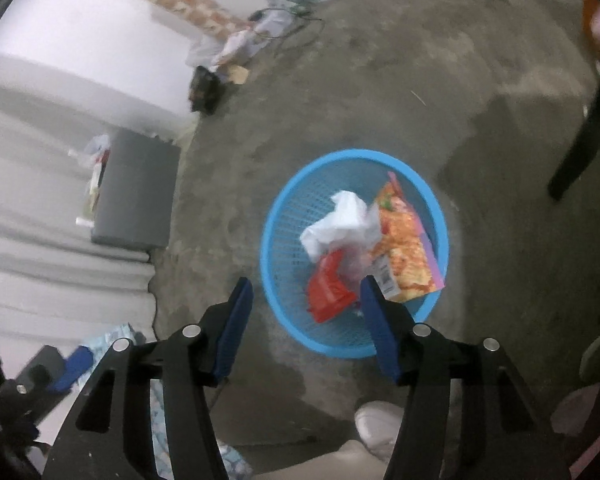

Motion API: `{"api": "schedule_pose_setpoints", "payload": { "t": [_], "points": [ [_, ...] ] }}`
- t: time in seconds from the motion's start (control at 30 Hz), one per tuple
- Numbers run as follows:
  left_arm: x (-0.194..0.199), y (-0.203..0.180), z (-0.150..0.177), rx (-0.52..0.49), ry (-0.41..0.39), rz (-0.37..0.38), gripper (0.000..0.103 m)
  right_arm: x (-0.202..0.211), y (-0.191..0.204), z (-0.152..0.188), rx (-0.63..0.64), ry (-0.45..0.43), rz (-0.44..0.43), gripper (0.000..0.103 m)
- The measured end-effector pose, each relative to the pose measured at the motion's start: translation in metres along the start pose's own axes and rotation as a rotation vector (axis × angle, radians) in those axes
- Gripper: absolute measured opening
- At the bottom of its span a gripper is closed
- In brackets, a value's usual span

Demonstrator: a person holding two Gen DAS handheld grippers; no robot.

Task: Collect trash
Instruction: 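Move both tools back to the bed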

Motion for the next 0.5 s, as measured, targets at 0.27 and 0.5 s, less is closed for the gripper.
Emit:
{"api": "schedule_pose_setpoints", "payload": {
  "t": [0.27,0.5],
  "points": [
    [0.13,0.009,0.028,0.064,-0.28,-0.116,0.07,0.025,0.05,0.034,0.134,-0.003,0.028,0.065],
    [0.204,0.021,0.074,0.088,-0.348,-0.172,0.078,0.067,0.096,0.073,0.289,-0.049,0.006,0.075]
  ]
}}
Point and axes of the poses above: each gripper's, at about its wrist camera, not at the fingertips, and x roughly against the way its jaws point, y to its left, z to its underside, the point moved 3 cm from there along -x, roughly the way its jaws point, and after that the axes turned 10 degrees about -x, right-handed, at the moved point
